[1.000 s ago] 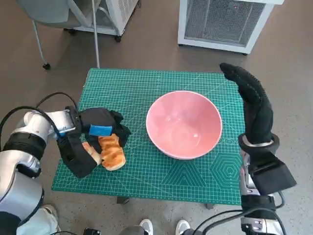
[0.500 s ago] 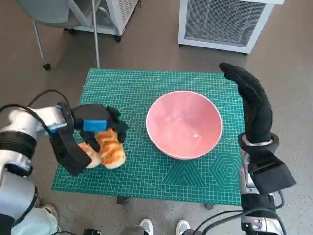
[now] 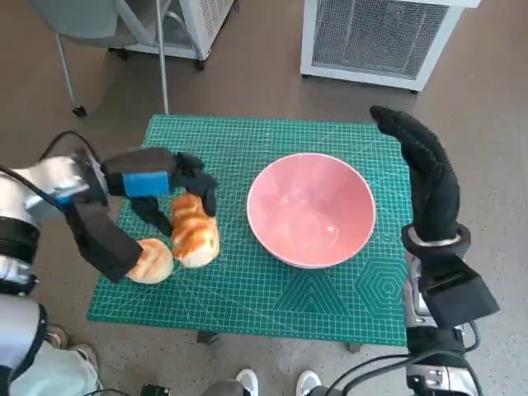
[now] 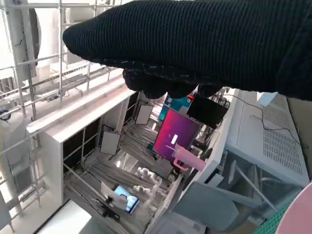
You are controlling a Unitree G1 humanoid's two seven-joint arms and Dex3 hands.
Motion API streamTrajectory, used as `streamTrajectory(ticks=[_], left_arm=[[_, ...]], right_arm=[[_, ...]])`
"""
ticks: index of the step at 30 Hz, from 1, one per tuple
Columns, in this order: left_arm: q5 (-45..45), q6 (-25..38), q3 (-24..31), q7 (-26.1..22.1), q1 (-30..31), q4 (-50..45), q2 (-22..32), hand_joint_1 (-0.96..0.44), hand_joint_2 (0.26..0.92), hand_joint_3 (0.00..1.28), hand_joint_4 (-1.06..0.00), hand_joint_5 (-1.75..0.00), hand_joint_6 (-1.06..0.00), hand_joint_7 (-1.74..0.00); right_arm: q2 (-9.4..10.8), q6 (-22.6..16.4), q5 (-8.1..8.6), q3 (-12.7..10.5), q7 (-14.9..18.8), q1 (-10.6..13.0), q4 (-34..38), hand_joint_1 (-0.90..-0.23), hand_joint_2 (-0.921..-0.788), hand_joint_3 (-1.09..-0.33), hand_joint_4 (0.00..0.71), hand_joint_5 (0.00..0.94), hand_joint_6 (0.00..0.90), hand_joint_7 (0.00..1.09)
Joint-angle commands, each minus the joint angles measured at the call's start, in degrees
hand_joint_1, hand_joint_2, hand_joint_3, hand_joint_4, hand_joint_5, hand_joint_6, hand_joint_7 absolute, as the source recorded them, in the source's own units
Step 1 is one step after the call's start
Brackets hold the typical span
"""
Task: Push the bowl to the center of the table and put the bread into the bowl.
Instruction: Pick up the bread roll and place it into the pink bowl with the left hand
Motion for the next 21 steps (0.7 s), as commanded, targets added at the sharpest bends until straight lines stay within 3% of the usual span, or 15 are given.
streamTrajectory(ticks=[1,10,21], left_arm=[[-3.59,-0.99,3.20,-2.60,-1.00,-1.66,1.00,0.00,0.920,0.05,-0.68,-1.08,-0.68,-1.19],[-7.38,-0.57,7.37,-6.45,-3.54,-3.47,-0.74,0.00,0.920,0.07,-0.66,-1.09,-0.67,-1.22],[-6.72,4.65,8.14,-9.85,-9.39,-7.51,-7.81,0.00,0.920,0.08,-0.65,-1.11,-0.65,-1.23]], right_arm=[[0.04,0.54,0.27,0.15,0.14,0.67,0.26,-0.681,-0.921,-0.829,0.265,0.007,-0.001,0.64],[-0.14,0.70,0.16,0.04,0.09,0.82,0.03,-0.683,-0.921,-0.828,0.265,0.007,-0.001,0.64],[-0.28,0.71,0.16,-0.07,0.09,0.98,-0.02,-0.684,-0.921,-0.828,0.265,0.007,-0.001,0.64]])
